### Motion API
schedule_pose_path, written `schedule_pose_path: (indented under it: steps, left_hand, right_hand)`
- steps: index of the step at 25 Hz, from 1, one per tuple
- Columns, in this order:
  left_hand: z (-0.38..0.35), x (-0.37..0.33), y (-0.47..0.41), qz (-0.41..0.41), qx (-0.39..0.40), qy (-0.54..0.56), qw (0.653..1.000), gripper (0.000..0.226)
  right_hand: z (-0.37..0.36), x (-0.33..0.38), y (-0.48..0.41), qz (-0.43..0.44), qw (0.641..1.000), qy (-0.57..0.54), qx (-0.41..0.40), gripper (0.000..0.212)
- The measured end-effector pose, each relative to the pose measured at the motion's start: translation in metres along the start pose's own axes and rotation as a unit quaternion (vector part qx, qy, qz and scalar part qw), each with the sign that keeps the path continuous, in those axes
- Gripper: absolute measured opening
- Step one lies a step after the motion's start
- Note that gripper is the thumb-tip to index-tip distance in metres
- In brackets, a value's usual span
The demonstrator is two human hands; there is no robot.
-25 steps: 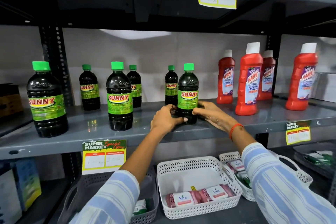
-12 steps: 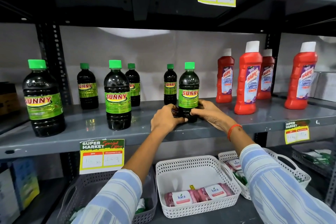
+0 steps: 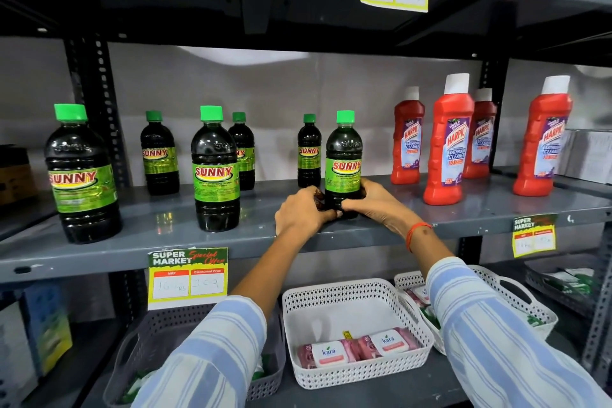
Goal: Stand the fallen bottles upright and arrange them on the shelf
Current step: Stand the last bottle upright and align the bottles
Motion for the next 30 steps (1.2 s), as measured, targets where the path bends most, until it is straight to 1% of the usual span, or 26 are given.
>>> schedule_pose_path:
  steps: [5, 6, 7, 8, 9, 10, 11, 12, 13, 14, 15, 16, 17, 18, 19, 20, 21, 22, 23, 24, 25, 28, 30]
  left_hand:
    - [-0.003, -0.002, 0.001, -0.016, 0.006, -0.008, 1.000, 0.044]
    - [-0.004, -0.002, 0.000, -0.017, 0.014, -0.003, 1.000, 0.044]
    - [-0.005, -0.003, 0.001, -0.023, 0.019, 0.007, 1.000, 0.043]
    - [-0.005, -0.004, 0.002, -0.036, 0.019, 0.026, 0.999, 0.043]
    - [0.001, -0.007, 0.006, -0.057, 0.005, 0.053, 0.997, 0.043]
    - [0.012, -0.010, 0.012, -0.082, -0.028, 0.070, 0.994, 0.044]
    - [0.028, -0.012, 0.023, -0.113, -0.084, 0.062, 0.988, 0.046]
    - [0.048, -0.014, 0.037, -0.143, -0.163, 0.025, 0.976, 0.049]
    - [0.069, -0.013, 0.054, -0.162, -0.252, -0.030, 0.953, 0.053]
    - [0.088, -0.010, 0.072, -0.171, -0.328, -0.086, 0.925, 0.059]
    - [0.105, -0.002, 0.085, -0.167, -0.374, -0.129, 0.903, 0.067]
    - [0.119, 0.009, 0.094, -0.156, -0.394, -0.149, 0.894, 0.077]
    - [0.130, 0.032, 0.094, -0.141, -0.394, -0.141, 0.897, 0.085]
    - [0.141, 0.056, 0.091, -0.122, -0.372, -0.100, 0.915, 0.090]
    - [0.146, 0.082, 0.082, -0.105, -0.317, -0.017, 0.942, 0.092]
    - [0.146, 0.104, 0.072, -0.093, -0.241, 0.093, 0.961, 0.089]
    - [0.142, 0.119, 0.066, -0.078, -0.160, 0.201, 0.963, 0.078]
    - [0.135, 0.127, 0.063, -0.062, -0.083, 0.276, 0.956, 0.062]
    - [0.129, 0.131, 0.061, -0.054, -0.036, 0.300, 0.952, 0.048]
    - [0.128, 0.134, 0.059, -0.054, -0.020, 0.294, 0.954, 0.040]
    - [0.127, 0.132, 0.057, -0.057, -0.016, 0.286, 0.956, 0.037]
    - [0.122, 0.116, 0.053, -0.081, -0.008, 0.267, 0.960, 0.037]
    - [0.119, 0.112, 0.047, -0.088, -0.011, 0.267, 0.960, 0.037]
  right_hand:
    - [0.000, 0.003, 0.003, -0.012, 1.000, 0.024, -0.009, 0.038]
    - [-0.002, 0.003, 0.002, -0.019, 0.999, 0.035, -0.010, 0.040]
    - [-0.004, 0.003, 0.000, -0.022, 0.999, 0.036, -0.008, 0.053]
    - [-0.004, 0.002, 0.000, -0.026, 0.999, 0.036, -0.021, 0.075]
    - [-0.003, 0.004, 0.004, -0.025, 0.997, 0.041, -0.068, 0.098]
    - [0.003, 0.010, 0.012, -0.009, 0.988, 0.053, -0.144, 0.109]
    - [0.007, 0.021, 0.025, 0.024, 0.968, 0.069, -0.238, 0.107]
    - [0.007, 0.041, 0.044, 0.087, 0.936, 0.100, -0.325, 0.097]
    - [-0.001, 0.064, 0.060, 0.152, 0.900, 0.139, -0.383, 0.086]
    - [-0.016, 0.088, 0.067, 0.204, 0.880, 0.164, -0.396, 0.075]
    - [-0.036, 0.105, 0.059, 0.233, 0.887, 0.170, -0.362, 0.065]
    - [-0.059, 0.115, 0.041, 0.236, 0.916, 0.158, -0.284, 0.057]
    - [-0.086, 0.119, 0.019, 0.204, 0.952, 0.134, -0.183, 0.052]
    - [-0.114, 0.117, 0.000, 0.155, 0.979, 0.110, -0.078, 0.051]
    - [-0.136, 0.110, -0.013, 0.108, 0.990, 0.094, -0.002, 0.051]
    - [-0.151, 0.107, -0.020, 0.085, 0.992, 0.084, 0.041, 0.052]
    - [-0.161, 0.105, -0.024, 0.078, 0.992, 0.074, 0.061, 0.055]
    - [-0.166, 0.103, -0.027, 0.080, 0.993, 0.057, 0.070, 0.056]
    - [-0.166, 0.100, -0.029, 0.079, 0.993, 0.039, 0.073, 0.056]
    - [-0.164, 0.097, -0.031, 0.076, 0.994, 0.023, 0.076, 0.055]
    - [-0.162, 0.094, -0.032, 0.071, 0.994, 0.012, 0.077, 0.054]
    - [-0.150, 0.082, -0.035, 0.067, 0.995, -0.018, 0.072, 0.050]
    - [-0.144, 0.076, -0.038, 0.062, 0.995, -0.033, 0.068, 0.053]
Point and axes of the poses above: each hand's wrist, its own y-axis away from the middle knuckle, its own z-axis out of the back of the hand, x = y × z, the point moved 9 cm from there along -y, towards the middle knuckle, and after that the axes turned 9 degrees about x, right-handed, at the moved point
